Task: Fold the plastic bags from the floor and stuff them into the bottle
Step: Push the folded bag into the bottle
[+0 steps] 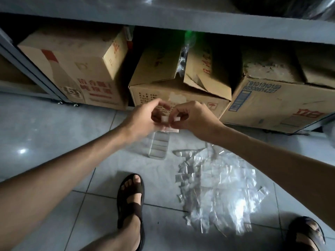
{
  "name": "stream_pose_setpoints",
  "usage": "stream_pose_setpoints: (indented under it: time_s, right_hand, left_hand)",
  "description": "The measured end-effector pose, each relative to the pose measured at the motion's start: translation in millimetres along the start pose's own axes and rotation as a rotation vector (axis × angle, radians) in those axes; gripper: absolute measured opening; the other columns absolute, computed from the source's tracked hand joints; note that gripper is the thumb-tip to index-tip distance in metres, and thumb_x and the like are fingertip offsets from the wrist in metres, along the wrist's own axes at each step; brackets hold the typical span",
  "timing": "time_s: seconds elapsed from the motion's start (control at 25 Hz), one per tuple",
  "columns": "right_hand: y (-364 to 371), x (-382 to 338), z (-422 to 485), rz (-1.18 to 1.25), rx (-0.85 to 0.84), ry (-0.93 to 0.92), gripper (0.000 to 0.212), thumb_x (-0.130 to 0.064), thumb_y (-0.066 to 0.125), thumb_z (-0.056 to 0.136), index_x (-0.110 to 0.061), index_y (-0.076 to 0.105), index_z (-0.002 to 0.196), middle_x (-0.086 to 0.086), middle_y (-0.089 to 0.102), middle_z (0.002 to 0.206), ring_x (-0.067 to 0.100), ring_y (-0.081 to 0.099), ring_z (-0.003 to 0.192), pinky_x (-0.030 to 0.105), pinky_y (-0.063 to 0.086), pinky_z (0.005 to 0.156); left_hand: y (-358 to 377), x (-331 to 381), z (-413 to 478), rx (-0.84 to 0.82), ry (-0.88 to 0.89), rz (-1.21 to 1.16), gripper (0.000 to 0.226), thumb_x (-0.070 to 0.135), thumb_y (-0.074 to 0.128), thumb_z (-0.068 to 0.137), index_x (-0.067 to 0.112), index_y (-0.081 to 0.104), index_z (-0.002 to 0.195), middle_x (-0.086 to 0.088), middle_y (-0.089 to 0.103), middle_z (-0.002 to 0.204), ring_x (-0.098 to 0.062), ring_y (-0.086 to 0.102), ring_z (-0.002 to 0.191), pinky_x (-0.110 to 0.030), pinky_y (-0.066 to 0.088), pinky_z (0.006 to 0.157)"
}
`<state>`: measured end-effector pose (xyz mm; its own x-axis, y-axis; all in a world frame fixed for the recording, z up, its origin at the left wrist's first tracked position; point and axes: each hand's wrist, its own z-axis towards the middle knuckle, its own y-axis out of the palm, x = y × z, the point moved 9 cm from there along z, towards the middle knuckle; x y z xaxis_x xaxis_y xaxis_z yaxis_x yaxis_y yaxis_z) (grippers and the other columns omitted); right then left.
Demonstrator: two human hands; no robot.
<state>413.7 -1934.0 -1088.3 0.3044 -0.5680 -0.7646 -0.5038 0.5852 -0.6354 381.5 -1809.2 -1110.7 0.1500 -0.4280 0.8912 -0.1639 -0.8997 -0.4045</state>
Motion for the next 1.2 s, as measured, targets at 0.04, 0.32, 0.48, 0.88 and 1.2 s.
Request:
stream_pose_setpoints:
  time_s: [0.04,0.32,0.48,0.88,1.2]
  right_hand:
    - [10,14,12,0.0,0.008,0.007,0.018,-0.014,0.083,0.076,-0.028,0.073,0.077,-0.024,0.064,0.079,-0.013,0.058,0.072,0.003,0.042,0.064]
    - [97,105,84,-0.186,-0.031,0.108,0.022,-0.022,0.079,0.079,-0.025,0.07,0.098,-0.01,0.069,0.081,0.009,0.064,0.074,0.026,0.051,0.064]
    - [123,126,100,-0.231,-0.054,0.138,0.008,-0.016,0.077,0.08,-0.023,0.073,0.08,-0.007,0.07,0.072,0.006,0.063,0.058,0.03,0.058,0.059]
    - [148,135,111,-0.535,0.134,0.002,0.019,-0.001,0.056,0.09,-0.01,0.071,0.082,0.004,0.069,0.068,0.019,0.062,0.053,0.033,0.054,0.053]
    - [187,156,146,-0.599,-0.208,0.239,0.019,0.004,0.052,0.094,-0.006,0.067,0.098,0.005,0.06,0.079,0.02,0.059,0.072,0.028,0.046,0.062]
  left_hand:
    - [1,-21,7,0.005,-0.011,-0.042,0.047,0.004,0.083,0.076,0.025,0.062,0.112,0.008,0.073,0.085,-0.005,0.069,0.084,-0.03,0.055,0.082]
    - [16,-139,54,0.159,0.001,0.03,0.024,0.014,0.083,0.078,0.014,0.069,0.097,0.011,0.071,0.078,-0.001,0.066,0.073,-0.013,0.046,0.065]
    - [15,-177,59,0.281,-0.032,0.02,0.023,0.014,0.082,0.079,0.015,0.069,0.098,0.016,0.071,0.08,0.003,0.067,0.073,-0.009,0.046,0.067]
    - [52,-252,48,0.416,-0.444,0.51,0.109,0.072,0.076,0.064,0.01,0.036,0.144,-0.009,0.055,0.132,-0.026,0.054,0.118,-0.034,0.046,0.092]
    - [72,-251,49,0.465,-0.408,0.45,0.105,0.059,0.075,0.077,0.007,0.022,0.151,-0.011,0.052,0.142,-0.026,0.058,0.121,-0.036,0.052,0.084]
